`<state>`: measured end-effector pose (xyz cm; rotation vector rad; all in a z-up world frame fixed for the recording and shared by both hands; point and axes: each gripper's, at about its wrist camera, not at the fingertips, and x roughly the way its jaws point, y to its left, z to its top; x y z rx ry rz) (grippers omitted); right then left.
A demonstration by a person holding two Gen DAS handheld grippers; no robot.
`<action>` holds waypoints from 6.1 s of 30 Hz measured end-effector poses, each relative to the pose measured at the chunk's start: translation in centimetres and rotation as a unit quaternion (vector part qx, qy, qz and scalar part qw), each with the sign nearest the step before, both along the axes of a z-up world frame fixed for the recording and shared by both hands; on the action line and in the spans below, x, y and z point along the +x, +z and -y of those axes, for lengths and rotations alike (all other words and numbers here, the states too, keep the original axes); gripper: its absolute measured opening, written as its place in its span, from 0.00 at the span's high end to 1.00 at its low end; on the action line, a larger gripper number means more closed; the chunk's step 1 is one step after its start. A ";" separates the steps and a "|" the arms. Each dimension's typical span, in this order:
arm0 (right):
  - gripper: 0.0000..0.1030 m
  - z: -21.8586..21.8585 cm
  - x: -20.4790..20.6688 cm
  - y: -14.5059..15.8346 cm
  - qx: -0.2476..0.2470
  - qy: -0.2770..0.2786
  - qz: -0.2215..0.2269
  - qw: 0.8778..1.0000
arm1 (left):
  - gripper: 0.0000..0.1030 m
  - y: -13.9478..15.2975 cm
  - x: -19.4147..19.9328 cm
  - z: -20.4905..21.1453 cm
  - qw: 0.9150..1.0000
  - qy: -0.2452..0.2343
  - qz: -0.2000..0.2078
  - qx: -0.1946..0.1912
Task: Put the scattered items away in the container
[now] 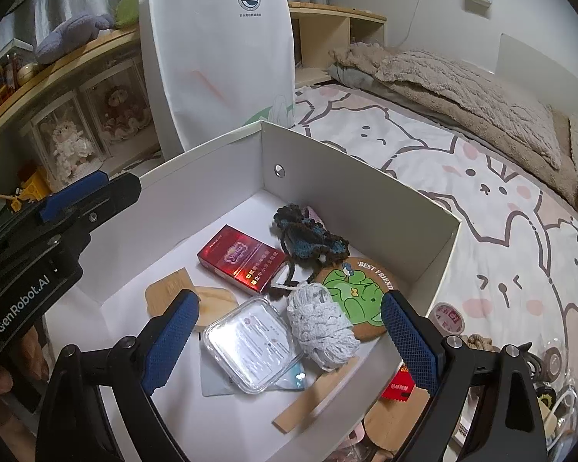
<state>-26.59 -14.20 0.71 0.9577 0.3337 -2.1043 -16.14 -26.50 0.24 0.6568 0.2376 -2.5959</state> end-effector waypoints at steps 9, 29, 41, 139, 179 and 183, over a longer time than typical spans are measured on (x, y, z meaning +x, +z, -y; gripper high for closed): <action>0.07 0.0 0.0 0.3 -0.003 -0.002 -0.006 1.000 | 0.34 0.0 0.0 0.2 1.000 0.010 0.004 -0.001; 0.00 -0.8 0.6 1.6 -0.009 -0.034 -0.066 0.997 | 0.00 1.0 1.3 0.3 0.999 0.046 -0.013 -0.014; 0.00 -2.5 1.1 3.6 -0.038 -0.054 -0.091 0.994 | 0.00 2.1 2.0 -0.5 0.998 0.040 -0.031 -0.023; 0.00 -40.9 3.9 -1.9 -0.097 -0.424 -0.096 0.895 | 0.00 2.0 -2.5 -23.9 0.955 -0.291 -0.045 -0.038; 0.00 -44.9 -0.3 -11.7 -0.114 -0.445 0.109 0.882 | 0.00 -7.2 -4.9 -28.6 0.904 -0.409 0.118 -0.026; 0.00 -44.8 -0.4 -11.9 -0.111 -0.446 0.107 0.882 | 0.09 -8.0 -4.9 -28.3 0.903 -0.408 0.136 -0.017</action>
